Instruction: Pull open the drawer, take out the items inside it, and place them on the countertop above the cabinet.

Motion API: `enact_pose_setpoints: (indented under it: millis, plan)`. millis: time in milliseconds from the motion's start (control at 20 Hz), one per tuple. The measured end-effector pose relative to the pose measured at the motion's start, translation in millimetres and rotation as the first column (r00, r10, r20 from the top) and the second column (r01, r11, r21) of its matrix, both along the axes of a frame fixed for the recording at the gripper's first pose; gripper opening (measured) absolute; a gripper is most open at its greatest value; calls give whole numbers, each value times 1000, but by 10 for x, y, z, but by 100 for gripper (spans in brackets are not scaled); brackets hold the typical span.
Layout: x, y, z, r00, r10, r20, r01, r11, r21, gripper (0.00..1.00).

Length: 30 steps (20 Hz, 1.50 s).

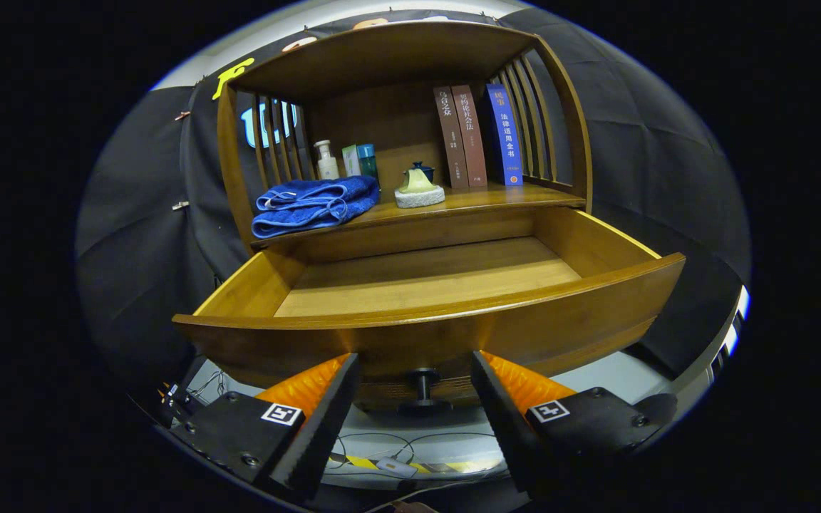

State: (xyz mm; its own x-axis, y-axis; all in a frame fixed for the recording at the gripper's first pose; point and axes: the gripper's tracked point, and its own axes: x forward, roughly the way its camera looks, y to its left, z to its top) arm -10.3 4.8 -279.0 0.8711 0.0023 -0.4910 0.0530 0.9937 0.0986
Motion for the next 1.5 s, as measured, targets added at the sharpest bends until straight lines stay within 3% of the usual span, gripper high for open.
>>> enact_pose_setpoints:
  millis: [500,1500]
  plan:
    - [140,-18,13,1000,1,10,-1,1000,0,99]
    - [1599,-169,-186,1000,-15,19,16,1000,-12,100]
